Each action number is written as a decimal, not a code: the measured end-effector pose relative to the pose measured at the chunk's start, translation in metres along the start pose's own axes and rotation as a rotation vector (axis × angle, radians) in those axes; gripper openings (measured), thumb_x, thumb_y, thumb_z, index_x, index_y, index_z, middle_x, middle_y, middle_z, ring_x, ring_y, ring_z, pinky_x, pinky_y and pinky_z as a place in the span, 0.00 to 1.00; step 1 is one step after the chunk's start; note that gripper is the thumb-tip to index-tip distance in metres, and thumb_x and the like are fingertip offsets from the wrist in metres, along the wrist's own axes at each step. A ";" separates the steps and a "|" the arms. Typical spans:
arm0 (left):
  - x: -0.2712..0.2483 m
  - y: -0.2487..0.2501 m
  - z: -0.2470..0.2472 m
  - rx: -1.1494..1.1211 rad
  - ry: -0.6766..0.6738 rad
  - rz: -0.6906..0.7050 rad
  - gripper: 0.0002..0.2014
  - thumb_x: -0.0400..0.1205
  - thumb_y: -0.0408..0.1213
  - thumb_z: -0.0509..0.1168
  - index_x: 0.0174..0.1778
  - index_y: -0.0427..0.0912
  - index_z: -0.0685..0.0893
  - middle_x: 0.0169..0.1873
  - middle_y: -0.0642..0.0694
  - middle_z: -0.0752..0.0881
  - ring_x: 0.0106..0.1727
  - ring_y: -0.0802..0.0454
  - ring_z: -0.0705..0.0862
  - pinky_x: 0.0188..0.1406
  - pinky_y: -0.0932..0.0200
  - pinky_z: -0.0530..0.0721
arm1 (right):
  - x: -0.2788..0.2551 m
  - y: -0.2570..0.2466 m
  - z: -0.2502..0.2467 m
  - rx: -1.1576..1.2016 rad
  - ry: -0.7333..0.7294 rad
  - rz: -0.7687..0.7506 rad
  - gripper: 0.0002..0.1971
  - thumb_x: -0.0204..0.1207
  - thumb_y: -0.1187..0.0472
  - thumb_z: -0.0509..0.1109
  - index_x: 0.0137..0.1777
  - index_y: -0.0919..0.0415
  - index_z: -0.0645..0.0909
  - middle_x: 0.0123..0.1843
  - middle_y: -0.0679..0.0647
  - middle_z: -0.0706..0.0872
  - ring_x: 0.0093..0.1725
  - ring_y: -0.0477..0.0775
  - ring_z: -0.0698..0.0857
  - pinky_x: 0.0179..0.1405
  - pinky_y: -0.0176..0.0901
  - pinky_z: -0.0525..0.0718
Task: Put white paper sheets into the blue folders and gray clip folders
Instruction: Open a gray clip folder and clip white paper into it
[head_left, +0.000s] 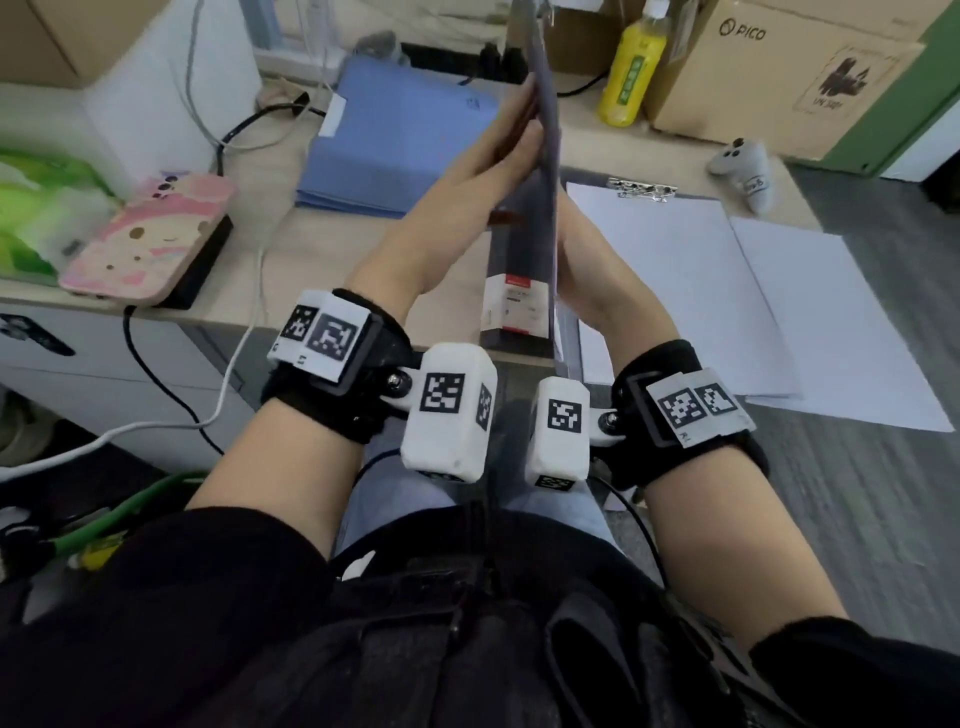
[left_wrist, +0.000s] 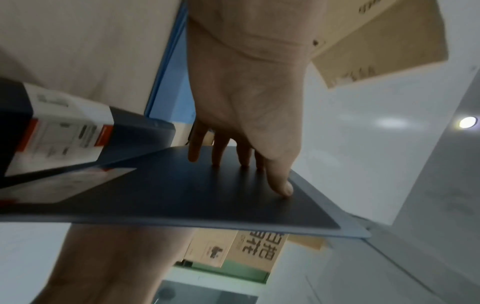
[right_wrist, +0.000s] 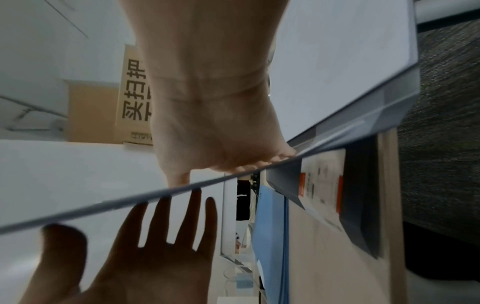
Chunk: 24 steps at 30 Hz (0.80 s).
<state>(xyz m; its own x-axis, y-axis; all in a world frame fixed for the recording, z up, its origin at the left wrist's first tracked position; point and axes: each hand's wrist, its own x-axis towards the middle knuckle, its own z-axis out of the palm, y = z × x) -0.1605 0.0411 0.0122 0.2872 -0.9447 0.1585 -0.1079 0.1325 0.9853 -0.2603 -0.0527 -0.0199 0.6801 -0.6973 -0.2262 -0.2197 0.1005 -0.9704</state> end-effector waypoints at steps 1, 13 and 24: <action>0.003 0.001 0.009 0.031 -0.034 0.014 0.26 0.86 0.50 0.51 0.81 0.56 0.58 0.80 0.51 0.67 0.77 0.53 0.70 0.73 0.48 0.76 | -0.005 -0.003 -0.006 0.063 0.033 -0.037 0.25 0.86 0.48 0.54 0.76 0.62 0.69 0.53 0.48 0.84 0.53 0.49 0.84 0.64 0.51 0.80; 0.046 -0.012 0.098 0.315 -0.109 -0.059 0.20 0.89 0.36 0.49 0.79 0.45 0.66 0.80 0.50 0.64 0.82 0.57 0.59 0.78 0.66 0.55 | -0.067 -0.011 -0.090 0.726 0.321 -0.422 0.16 0.86 0.60 0.47 0.43 0.57 0.75 0.33 0.47 0.85 0.36 0.47 0.83 0.36 0.37 0.80; 0.068 -0.062 0.133 0.526 -0.187 -0.241 0.19 0.86 0.36 0.51 0.73 0.51 0.73 0.81 0.54 0.63 0.84 0.51 0.56 0.83 0.38 0.51 | -0.087 0.040 -0.166 1.006 0.790 -0.263 0.27 0.81 0.44 0.58 0.61 0.68 0.84 0.59 0.63 0.88 0.52 0.61 0.85 0.59 0.49 0.81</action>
<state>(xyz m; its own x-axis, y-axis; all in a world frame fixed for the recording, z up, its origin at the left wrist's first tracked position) -0.2608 -0.0715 -0.0469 0.1950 -0.9726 -0.1266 -0.5304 -0.2131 0.8205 -0.4445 -0.1062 -0.0245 -0.0451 -0.9687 -0.2441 0.7063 0.1419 -0.6936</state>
